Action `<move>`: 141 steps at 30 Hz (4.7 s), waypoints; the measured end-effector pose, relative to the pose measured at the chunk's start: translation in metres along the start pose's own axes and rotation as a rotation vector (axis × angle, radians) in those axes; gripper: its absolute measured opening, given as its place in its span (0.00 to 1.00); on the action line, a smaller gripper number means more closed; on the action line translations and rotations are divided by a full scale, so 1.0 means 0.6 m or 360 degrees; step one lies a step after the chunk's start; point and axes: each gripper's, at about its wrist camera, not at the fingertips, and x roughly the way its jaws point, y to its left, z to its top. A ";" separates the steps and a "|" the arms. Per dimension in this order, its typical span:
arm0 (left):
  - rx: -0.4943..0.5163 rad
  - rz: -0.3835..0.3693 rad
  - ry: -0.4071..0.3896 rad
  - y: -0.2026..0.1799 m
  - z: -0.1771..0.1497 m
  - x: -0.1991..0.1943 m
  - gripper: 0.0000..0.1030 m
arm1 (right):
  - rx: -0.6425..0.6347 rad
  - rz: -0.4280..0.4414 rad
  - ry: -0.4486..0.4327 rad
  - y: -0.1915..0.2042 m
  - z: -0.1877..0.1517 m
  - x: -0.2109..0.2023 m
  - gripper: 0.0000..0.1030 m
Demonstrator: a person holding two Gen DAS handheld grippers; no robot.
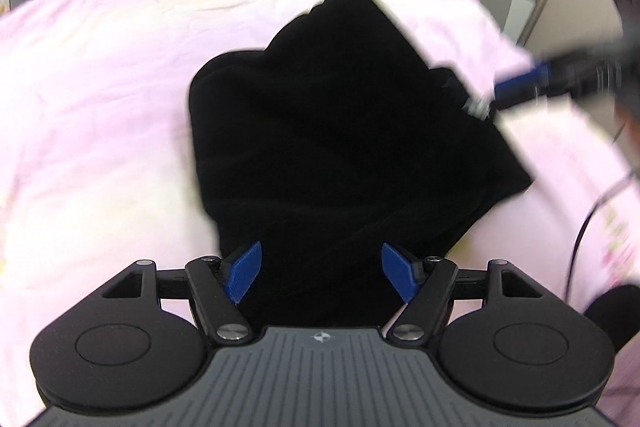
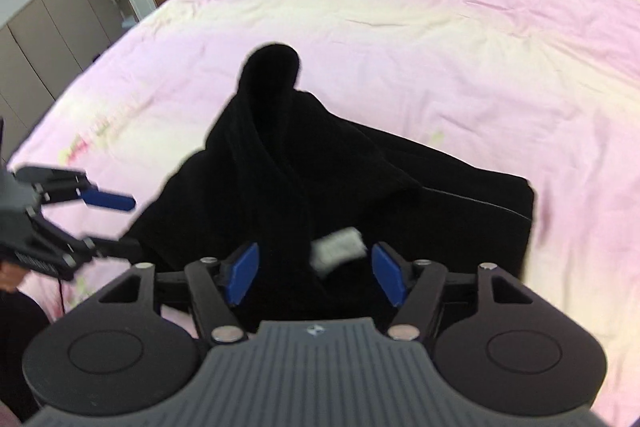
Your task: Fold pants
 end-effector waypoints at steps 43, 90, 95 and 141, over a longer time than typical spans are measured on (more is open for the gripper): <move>0.0578 0.0294 0.0340 0.016 -0.063 0.030 0.07 | 0.1308 0.0591 -0.0137 -0.058 -0.103 0.010 0.12; -0.0079 0.0214 0.0364 0.042 0.075 0.115 0.22 | 0.1384 0.0566 -0.0112 -0.169 -0.151 0.080 0.24; -0.0149 0.0249 0.0270 0.061 0.076 0.074 0.22 | 0.1108 0.0522 -0.0225 -0.114 -0.040 -0.007 0.22; -0.0061 0.0141 -0.0072 0.010 0.261 0.209 0.21 | 0.0481 -0.0376 -0.0011 -0.231 0.005 0.035 0.04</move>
